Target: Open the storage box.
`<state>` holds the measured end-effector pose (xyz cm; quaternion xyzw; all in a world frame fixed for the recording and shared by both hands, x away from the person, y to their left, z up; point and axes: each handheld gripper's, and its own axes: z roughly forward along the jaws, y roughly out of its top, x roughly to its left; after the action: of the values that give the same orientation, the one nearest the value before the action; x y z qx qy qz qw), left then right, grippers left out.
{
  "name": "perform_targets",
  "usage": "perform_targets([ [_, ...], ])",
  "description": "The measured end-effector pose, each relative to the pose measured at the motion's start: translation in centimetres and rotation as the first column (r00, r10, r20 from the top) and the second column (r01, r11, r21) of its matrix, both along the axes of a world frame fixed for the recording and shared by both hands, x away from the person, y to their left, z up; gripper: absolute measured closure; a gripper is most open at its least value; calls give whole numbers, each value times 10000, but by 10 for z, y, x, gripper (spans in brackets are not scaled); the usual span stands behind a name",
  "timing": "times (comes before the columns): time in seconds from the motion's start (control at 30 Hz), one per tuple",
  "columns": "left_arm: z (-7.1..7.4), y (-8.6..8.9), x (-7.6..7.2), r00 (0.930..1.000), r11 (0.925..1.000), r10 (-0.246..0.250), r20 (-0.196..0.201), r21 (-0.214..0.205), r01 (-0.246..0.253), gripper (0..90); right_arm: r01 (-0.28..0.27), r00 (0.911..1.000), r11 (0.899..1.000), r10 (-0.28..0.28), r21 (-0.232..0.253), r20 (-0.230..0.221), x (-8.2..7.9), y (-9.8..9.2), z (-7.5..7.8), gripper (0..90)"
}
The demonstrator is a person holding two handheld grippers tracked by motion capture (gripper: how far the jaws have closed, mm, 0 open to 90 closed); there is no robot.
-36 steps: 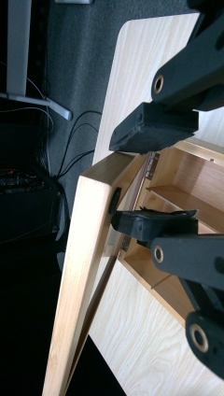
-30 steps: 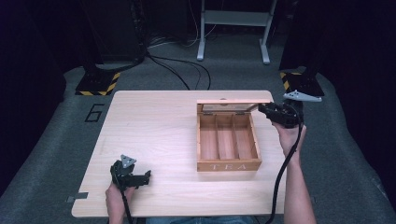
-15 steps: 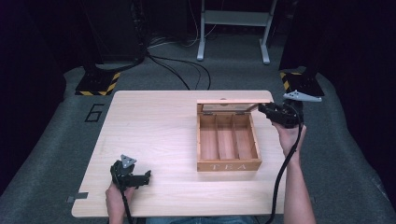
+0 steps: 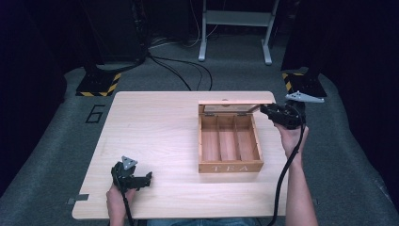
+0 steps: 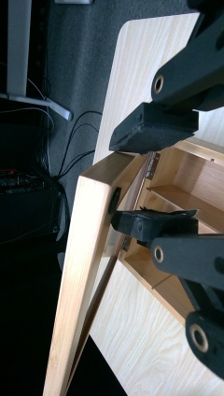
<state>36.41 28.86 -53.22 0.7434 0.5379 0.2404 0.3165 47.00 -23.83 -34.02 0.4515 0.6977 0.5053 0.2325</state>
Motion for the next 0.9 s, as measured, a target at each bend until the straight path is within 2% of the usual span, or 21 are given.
perform_targets([
  [0.9,0,0,0,10000,10000,14,-23,5,-14,4,-24,10000,9999,24,-107,34,0,0,0,602],
])
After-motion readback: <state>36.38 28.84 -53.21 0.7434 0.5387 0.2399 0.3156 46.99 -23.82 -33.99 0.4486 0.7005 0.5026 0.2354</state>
